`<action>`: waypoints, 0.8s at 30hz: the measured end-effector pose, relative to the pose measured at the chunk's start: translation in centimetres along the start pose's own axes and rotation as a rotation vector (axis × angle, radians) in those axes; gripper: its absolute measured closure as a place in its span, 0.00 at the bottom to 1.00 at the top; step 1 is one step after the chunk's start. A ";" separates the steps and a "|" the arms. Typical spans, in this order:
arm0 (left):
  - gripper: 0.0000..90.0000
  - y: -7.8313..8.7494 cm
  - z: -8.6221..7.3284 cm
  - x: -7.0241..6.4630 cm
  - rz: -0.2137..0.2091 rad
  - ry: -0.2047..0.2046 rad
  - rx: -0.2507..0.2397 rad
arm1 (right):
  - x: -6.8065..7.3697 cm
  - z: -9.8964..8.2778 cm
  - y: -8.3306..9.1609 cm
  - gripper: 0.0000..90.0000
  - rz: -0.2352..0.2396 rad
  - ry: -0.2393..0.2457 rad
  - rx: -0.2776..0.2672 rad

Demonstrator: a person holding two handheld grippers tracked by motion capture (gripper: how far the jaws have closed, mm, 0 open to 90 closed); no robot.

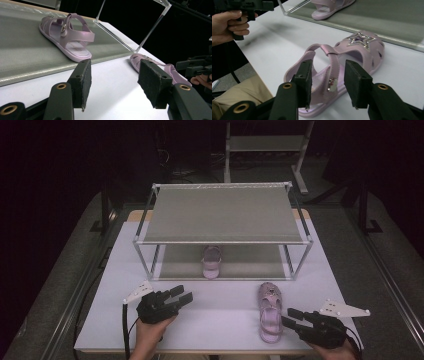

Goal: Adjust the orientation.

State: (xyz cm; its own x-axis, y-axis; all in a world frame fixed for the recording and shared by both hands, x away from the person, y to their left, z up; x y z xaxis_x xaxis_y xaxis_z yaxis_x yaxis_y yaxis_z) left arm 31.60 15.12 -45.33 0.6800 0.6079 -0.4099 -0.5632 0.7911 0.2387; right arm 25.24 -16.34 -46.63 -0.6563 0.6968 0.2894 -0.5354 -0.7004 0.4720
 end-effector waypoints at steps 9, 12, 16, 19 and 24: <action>0.49 0.1 0.0 -0.1 0.000 -0.004 -0.003 | 0.1 -0.3 -0.9 0.62 -0.035 -0.012 0.025; 0.48 0.0 0.1 -0.1 0.000 -0.005 -0.003 | 0.0 -0.5 -1.1 0.63 -0.044 -0.025 0.039; 0.48 0.0 0.0 -0.1 -0.001 -0.006 -0.001 | 0.0 -0.8 -1.4 0.67 -0.074 -0.017 0.074; 0.48 0.0 -0.1 -0.1 0.000 -0.005 0.002 | 0.0 -1.0 -1.7 0.69 -0.082 -0.017 0.093; 0.48 -0.1 -0.1 -0.1 -0.001 -0.009 0.004 | 0.0 -1.1 -1.8 0.73 -0.097 -0.019 0.101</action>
Point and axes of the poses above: each handheld gripper's, and its own axes: y roughly backward along the jaws, z roughly out of its top, x roughly to its left, the point moved 10 cm from there along -y, roughly forward along the jaws
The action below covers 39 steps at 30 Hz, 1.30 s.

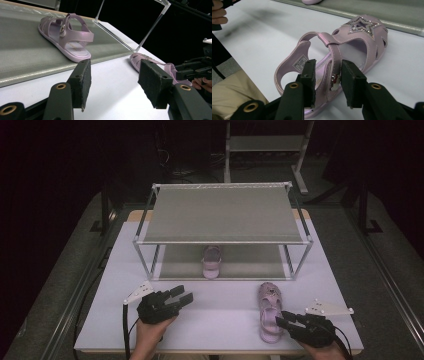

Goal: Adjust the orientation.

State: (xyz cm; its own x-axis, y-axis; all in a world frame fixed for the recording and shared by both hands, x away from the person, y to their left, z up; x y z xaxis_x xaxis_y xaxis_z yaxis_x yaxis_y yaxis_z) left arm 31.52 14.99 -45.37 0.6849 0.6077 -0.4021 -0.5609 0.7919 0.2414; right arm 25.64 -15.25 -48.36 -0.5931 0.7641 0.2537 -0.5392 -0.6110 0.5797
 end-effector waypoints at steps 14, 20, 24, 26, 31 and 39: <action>0.48 0.1 0.2 0.0 0.001 -0.003 -0.005 | -1.1 0.0 0.5 0.87 -0.088 -0.048 0.007; 0.48 0.2 0.2 0.0 0.001 -0.003 -0.007 | -1.2 0.1 0.6 0.88 -0.090 -0.073 -0.002; 0.48 0.2 0.2 0.0 0.001 -0.004 -0.007 | -1.2 0.1 0.7 0.88 -0.076 -0.093 -0.007; 0.48 0.2 0.2 0.0 0.001 -0.004 -0.008 | -1.2 0.1 0.8 0.89 -0.065 -0.108 -0.015; 0.48 0.2 0.2 0.0 0.004 -0.009 -0.005 | -1.2 0.4 1.1 0.89 -0.033 -0.145 -0.037; 0.46 -0.1 0.0 0.0 0.002 -0.013 0.006 | -0.8 0.7 1.4 0.91 0.007 -0.174 -0.065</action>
Point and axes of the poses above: each handheld gripper's, and its own axes: y roughly backward along the jaws, z roughly out of its top, x roughly to its left, the point moved 10 cm from there along -y, roughly forward along the jaws
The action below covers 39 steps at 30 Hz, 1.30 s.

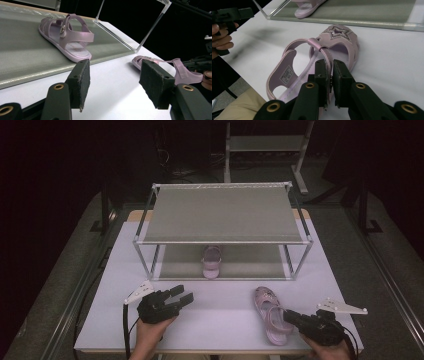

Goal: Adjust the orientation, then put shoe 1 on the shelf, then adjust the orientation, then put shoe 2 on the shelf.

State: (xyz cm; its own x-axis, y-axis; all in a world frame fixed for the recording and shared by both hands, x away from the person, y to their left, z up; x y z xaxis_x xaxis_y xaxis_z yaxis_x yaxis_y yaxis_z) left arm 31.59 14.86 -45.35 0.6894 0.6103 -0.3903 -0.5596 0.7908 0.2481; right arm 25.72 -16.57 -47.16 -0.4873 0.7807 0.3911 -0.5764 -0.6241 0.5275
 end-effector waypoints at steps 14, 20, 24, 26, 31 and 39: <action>0.43 0.0 0.3 0.1 -0.004 -0.003 -0.002 | 0.9 0.5 0.3 0.92 0.054 -0.038 -0.043; 0.41 0.1 0.4 0.2 -0.002 0.001 -0.001 | 1.6 1.1 0.3 0.92 0.072 -0.027 -0.060; 0.39 0.0 0.5 0.1 -0.001 -0.008 0.000 | 1.8 1.6 0.4 0.92 0.074 -0.025 -0.074; 0.38 0.1 0.5 0.1 0.002 -0.012 -0.003 | 1.9 1.8 0.5 0.92 0.074 -0.026 -0.078; 0.36 0.1 0.4 0.0 -0.001 -0.013 0.003 | 2.0 2.2 0.5 0.92 0.073 -0.030 -0.089; 0.33 0.0 0.5 -0.1 0.002 -0.027 0.008 | 2.6 2.7 0.0 0.92 0.074 -0.029 -0.094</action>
Point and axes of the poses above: each handheld gripper's, and its own axes: y roughly backward along the jaws, z roughly out of its top, x roughly to its left, the point moved 10 cm from there along -y, roughly forward along the jaws
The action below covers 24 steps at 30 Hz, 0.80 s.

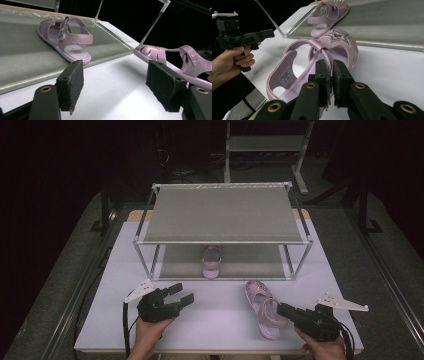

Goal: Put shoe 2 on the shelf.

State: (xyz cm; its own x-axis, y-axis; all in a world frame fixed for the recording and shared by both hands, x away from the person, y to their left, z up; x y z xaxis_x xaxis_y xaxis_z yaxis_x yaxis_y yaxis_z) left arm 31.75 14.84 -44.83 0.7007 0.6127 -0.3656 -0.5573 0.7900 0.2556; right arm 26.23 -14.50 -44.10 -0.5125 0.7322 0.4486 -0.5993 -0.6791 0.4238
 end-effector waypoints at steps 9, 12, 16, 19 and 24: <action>0.31 0.1 0.1 0.0 0.002 -0.005 -0.002 | 0.2 0.4 -0.9 0.92 -0.012 -0.002 -0.006; 0.31 0.0 0.1 -0.1 -0.001 -0.001 -0.003 | 0.3 0.6 -1.2 0.92 -0.014 -0.004 -0.010; 0.31 0.0 0.1 -0.1 -0.004 -0.002 -0.002 | 0.3 0.7 -1.6 0.92 -0.023 -0.013 -0.015; 0.31 0.0 0.2 -0.1 -0.003 -0.002 -0.004 | 0.3 0.9 -2.0 0.92 -0.028 -0.013 -0.018; 0.31 0.1 0.2 0.0 -0.002 0.005 -0.004 | 0.4 1.3 -2.4 0.92 -0.032 -0.025 -0.028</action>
State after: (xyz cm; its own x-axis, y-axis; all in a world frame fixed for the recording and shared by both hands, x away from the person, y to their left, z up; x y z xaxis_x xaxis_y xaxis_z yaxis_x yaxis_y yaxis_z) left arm 31.79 14.95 -44.67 0.6996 0.6109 -0.3706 -0.5579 0.7911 0.2508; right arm 28.29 -12.67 -43.94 -0.4775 0.7518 0.4547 -0.6323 -0.6534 0.4163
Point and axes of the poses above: each handheld gripper's, and its own axes: y roughly backward along the jaws, z roughly out of its top, x roughly to its left, the point moved 10 cm from there along -y, roughly forward along the jaws
